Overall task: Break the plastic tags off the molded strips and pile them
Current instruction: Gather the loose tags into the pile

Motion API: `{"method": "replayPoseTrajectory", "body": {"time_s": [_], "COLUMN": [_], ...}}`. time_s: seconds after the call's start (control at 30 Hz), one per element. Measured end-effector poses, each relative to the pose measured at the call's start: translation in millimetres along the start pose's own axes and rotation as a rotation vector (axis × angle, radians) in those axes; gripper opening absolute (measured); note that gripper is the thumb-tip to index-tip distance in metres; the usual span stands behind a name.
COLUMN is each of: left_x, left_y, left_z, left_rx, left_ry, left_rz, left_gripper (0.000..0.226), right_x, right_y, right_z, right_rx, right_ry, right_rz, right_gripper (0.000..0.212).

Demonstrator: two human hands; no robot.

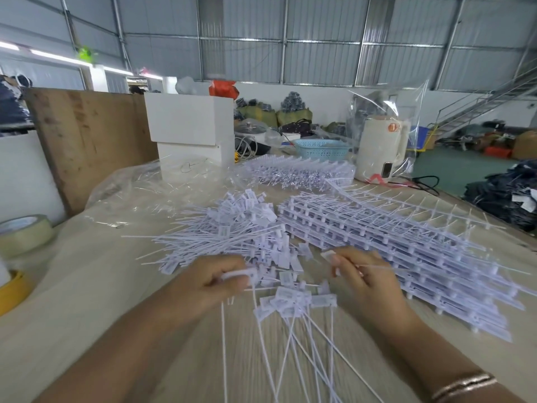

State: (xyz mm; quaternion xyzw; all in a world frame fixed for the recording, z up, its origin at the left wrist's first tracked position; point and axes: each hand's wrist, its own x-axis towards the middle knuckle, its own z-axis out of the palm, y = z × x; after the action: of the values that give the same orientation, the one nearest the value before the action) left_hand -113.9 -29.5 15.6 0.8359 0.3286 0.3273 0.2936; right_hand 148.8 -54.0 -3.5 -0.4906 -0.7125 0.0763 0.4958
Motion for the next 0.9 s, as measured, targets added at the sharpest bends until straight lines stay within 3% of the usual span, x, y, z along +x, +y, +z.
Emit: {"method": "replayPoseTrajectory", "body": {"time_s": [0.07,0.17,0.37,0.47,0.53,0.63,0.8,0.9], "left_x": [0,2,5,5,6,9,11,11], "left_y": [-3,-3,-1,-1,1,1,1,2], "left_z": [-7,-2,12,18,23,30,35,34], "left_rx": [-0.114,-0.047,0.037,0.098,0.086,-0.009,-0.119,-0.018], "left_ry": [0.055,0.029,0.002,-0.039,-0.030,-0.004,0.029,0.025], "left_rz": [-0.039,-0.038,-0.091,-0.079,-0.056,-0.049,-0.062,-0.081], "left_gripper": [0.023,0.019,0.027,0.036,0.036,0.029,0.022,0.006], "right_x": [1,0,-2,-4,-5,-6,-2,-2], "right_y": [1,-4,-8,-14,-17,-23,-21,-19], "right_z": [-4,15,21,13,13,20,22,18], "right_rx": [-0.189,-0.463,-0.603,-0.499,-0.436,-0.485,-0.552,-0.530], "right_ry": [-0.025,-0.262,-0.407,-0.292,-0.224,-0.228,0.006,0.075], "right_rz": [-0.083,-0.179,-0.282,-0.222,-0.277,-0.386,-0.525,-0.560], "right_gripper": [0.031,0.042,0.062,0.062,0.059,0.048,0.031,0.028]}}
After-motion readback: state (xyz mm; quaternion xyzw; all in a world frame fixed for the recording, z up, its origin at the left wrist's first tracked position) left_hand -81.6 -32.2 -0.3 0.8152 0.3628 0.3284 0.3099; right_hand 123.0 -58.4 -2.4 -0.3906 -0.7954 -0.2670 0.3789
